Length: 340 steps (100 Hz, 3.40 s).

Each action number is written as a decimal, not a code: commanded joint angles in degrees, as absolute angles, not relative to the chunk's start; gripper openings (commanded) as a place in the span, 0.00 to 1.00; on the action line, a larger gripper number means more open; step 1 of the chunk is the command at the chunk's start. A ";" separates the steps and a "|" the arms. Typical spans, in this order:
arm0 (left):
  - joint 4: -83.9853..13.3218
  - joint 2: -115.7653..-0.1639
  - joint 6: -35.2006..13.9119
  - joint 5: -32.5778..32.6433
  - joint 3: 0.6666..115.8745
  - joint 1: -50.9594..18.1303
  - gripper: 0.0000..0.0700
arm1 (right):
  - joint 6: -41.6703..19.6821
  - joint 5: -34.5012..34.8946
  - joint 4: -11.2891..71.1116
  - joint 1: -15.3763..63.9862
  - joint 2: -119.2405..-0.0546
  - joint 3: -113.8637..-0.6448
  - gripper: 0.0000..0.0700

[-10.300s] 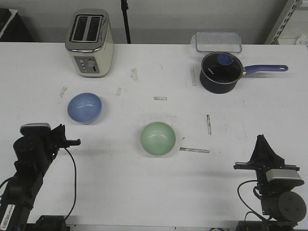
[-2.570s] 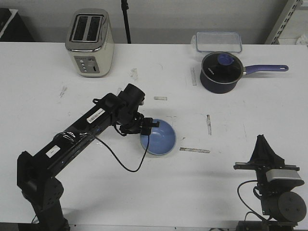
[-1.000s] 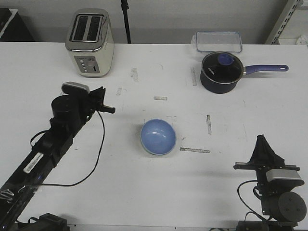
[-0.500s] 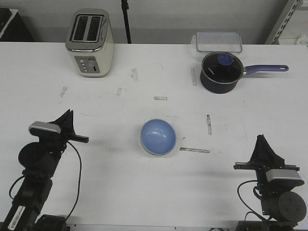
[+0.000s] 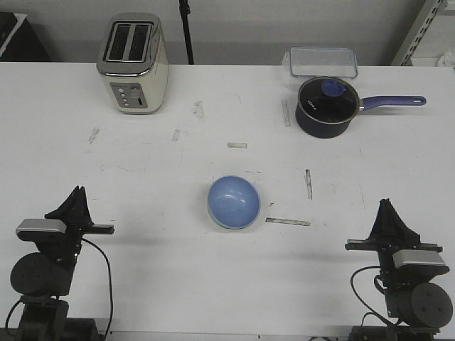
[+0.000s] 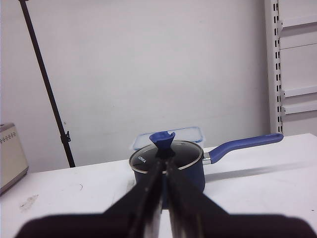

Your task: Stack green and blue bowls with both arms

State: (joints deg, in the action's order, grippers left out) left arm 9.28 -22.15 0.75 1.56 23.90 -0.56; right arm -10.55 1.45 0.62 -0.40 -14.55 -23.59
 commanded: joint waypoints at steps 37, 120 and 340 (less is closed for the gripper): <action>10.24 -16.21 0.60 1.52 24.05 -0.49 0.00 | -11.05 1.45 0.01 -0.38 -14.57 -23.66 0.01; 10.22 -0.21 1.91 2.33 7.86 -0.60 0.00 | -11.05 1.45 0.01 -0.38 -14.57 -23.66 0.01; 14.20 -0.19 1.89 1.69 0.67 -1.63 0.00 | 1.98 4.21 -1.58 0.16 -0.05 -3.70 0.01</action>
